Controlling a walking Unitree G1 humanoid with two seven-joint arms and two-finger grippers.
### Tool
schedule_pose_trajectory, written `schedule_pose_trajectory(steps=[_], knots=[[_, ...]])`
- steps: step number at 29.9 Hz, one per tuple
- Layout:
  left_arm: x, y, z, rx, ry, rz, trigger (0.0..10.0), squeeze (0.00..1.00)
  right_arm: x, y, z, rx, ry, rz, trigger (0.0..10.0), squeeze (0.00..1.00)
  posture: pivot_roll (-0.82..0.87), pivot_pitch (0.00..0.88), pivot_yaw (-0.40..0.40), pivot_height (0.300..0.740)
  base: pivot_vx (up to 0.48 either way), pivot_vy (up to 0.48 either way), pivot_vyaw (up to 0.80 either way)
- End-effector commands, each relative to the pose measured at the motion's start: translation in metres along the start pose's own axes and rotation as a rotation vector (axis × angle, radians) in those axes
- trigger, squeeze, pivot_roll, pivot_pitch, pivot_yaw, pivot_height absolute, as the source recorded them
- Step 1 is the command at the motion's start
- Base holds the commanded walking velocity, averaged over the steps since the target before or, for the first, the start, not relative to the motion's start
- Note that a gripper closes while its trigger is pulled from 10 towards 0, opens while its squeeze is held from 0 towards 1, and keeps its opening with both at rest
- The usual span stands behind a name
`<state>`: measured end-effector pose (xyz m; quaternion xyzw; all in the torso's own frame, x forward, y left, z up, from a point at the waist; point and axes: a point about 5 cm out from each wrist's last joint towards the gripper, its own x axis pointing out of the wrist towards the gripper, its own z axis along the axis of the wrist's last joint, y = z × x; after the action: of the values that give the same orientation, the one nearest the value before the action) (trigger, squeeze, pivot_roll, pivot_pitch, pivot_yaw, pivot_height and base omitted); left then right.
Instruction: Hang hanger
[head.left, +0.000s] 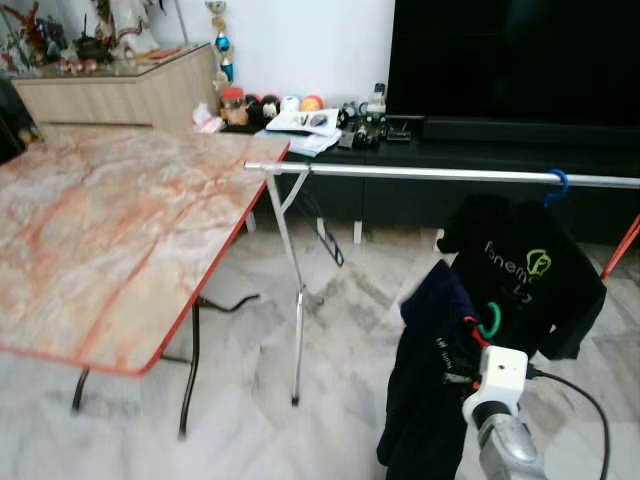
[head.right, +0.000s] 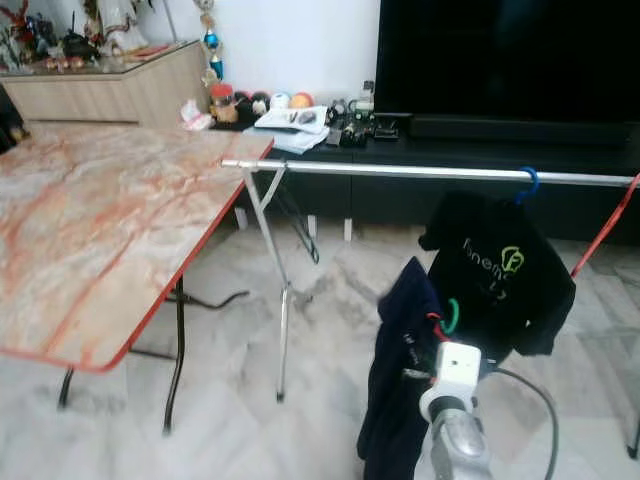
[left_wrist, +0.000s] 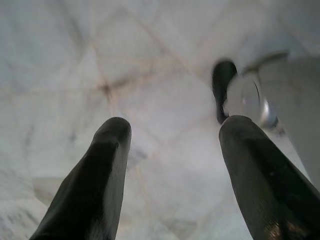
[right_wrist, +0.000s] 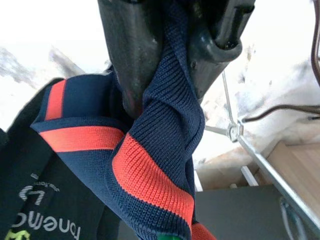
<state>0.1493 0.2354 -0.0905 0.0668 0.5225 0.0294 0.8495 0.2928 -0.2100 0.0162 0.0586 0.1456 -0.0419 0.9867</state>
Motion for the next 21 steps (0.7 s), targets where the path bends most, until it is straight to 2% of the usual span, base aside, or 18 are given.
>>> schedule_pose_trajectory(steps=[1, 21], knots=[[-0.0005, 0.0025, -0.0028, -0.016, 0.013, 0.008, 10.0, 0.00, 0.0041, 0.0035, 0.0092, -0.001, -0.032, 0.009, 10.0, 0.00, 0.09, 0.000, 0.018, 0.740, -0.296, 0.000, 0.00], [-0.0003, 0.0006, -0.0036, -0.023, 0.015, 0.005, 10.0, 0.00, 0.0059, 0.0045, 0.0103, -0.023, -0.017, 0.013, 10.0, 0.00, 0.09, 0.000, 0.009, 0.740, -0.301, 0.000, 0.00]])
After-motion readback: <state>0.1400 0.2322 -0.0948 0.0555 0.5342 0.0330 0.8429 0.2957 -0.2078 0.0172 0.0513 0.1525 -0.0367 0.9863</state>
